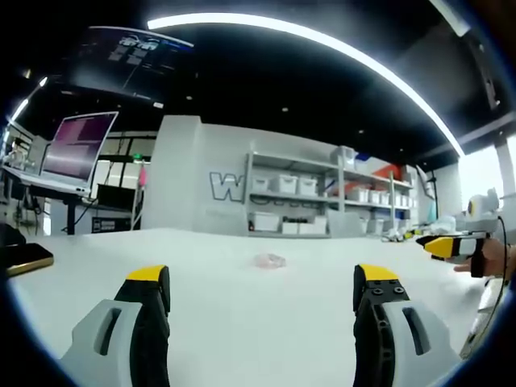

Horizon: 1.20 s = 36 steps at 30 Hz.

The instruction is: Open the resealable bag by pulling the two sides of the seal apart until the entire bag opening is separated and visibly accessible.

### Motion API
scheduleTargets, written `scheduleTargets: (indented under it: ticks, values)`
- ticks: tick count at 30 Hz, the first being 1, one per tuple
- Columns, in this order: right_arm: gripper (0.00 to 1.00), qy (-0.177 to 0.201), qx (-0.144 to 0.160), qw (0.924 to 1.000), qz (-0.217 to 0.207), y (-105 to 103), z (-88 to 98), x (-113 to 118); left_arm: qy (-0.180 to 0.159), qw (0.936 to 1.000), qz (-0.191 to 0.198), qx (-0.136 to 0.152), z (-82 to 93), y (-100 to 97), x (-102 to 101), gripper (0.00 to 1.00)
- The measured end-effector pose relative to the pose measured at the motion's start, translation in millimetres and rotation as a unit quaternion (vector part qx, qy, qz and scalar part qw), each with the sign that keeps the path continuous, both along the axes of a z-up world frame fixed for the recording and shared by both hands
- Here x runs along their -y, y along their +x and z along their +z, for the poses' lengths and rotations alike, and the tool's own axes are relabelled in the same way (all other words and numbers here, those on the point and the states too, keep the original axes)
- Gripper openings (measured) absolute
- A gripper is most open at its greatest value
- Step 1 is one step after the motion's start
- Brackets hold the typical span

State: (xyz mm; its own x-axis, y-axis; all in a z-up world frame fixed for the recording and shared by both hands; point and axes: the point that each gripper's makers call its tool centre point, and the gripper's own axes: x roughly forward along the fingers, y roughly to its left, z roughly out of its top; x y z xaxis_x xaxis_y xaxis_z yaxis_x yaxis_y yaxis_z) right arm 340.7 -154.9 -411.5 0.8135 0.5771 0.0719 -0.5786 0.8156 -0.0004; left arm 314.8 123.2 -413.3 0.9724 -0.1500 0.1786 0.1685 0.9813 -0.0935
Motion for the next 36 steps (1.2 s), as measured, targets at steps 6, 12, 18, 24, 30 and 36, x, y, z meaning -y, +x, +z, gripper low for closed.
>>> scheduleTargets:
  ticks: [6,12,18,24,30,36]
  values:
    - [0.86,0.003,0.002,1.0000,-0.002,-3.4,-0.2,1.9,0.000,1.0000,0.000,0.001,-0.1,-1.0,1.6,0.94]
    - [0.86,0.006,0.004,1.0000,-0.007,-6.4,0.9,6.4,0.000,1.0000,-0.002,0.000,-0.2,-0.5,2.7,0.94]
    - [0.86,0.000,0.008,0.9999,-0.011,-8.2,0.0,9.2,0.000,1.0000,0.000,0.000,-0.4,0.0,0.2,0.94]
    - [0.85,0.003,0.008,0.9999,-0.012,-10.6,-1.5,10.5,0.000,1.0000,0.000,0.000,-0.9,0.9,-2.6,0.94]
    - [0.85,0.001,0.004,0.9999,-0.012,-11.5,-6.6,12.0,-0.001,1.0000,-0.001,0.001,-0.9,1.3,-1.1,0.94]
    - [0.85,0.002,0.006,0.9999,-0.013,-13.0,-6.0,13.7,-0.001,1.0000,-0.003,0.000,-1.2,2.0,-0.2,0.94]
